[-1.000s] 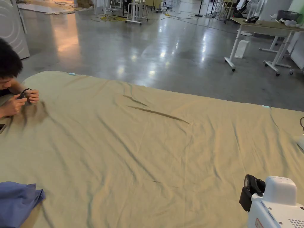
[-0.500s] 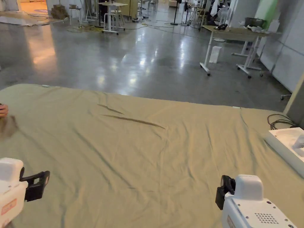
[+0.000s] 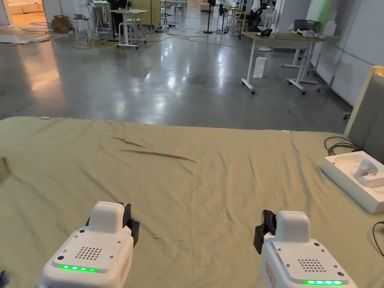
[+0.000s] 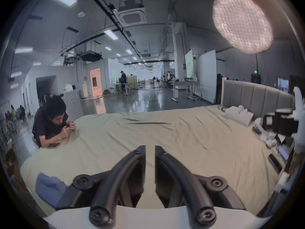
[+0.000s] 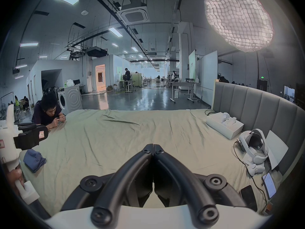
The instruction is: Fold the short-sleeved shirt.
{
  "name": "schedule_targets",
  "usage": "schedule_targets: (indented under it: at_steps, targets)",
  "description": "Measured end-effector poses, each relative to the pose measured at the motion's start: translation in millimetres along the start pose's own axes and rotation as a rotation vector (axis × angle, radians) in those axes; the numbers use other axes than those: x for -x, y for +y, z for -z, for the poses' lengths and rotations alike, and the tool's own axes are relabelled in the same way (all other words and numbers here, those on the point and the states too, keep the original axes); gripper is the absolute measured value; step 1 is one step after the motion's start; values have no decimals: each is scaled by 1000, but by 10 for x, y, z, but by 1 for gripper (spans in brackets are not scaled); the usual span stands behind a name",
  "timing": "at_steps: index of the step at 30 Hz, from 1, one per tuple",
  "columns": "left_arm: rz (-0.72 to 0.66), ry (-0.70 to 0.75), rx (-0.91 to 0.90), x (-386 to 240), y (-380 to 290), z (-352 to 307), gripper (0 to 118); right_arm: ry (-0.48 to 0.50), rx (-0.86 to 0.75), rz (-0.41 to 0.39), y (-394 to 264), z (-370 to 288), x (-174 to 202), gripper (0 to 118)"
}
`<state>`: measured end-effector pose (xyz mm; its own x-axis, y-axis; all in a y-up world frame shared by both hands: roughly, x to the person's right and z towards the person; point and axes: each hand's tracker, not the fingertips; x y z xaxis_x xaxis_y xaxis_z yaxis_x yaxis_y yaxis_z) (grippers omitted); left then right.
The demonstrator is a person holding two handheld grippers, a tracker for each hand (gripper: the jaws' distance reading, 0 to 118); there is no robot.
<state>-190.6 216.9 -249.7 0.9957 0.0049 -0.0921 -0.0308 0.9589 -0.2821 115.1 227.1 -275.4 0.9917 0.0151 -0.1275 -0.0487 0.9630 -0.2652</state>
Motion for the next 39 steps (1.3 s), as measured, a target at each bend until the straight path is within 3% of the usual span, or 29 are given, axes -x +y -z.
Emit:
schedule_targets:
  at_steps: [1, 4, 12, 36, 39]
  targets:
    - [-9, -1, -1, -8, 1, -4, 3, 2, -1, 5, -1, -8, -10, 0]
    - [-41, 12, -12, -19, -4, -18, 1, -2, -17, 9, 6, -34, -32, 0]
    - [-64, 20, -27, 25, -38, -43, 1, -9, -43, 38, 65, -48, -89, 0]
    - [-24, 16, -33, 12, 71, -70, 1, -26, -48, 6, 99, -43, -58, 0]
    - [-17, 29, -32, 13, 79, -59, 10, -27, -50, 0, 106, -29, -42, 13]
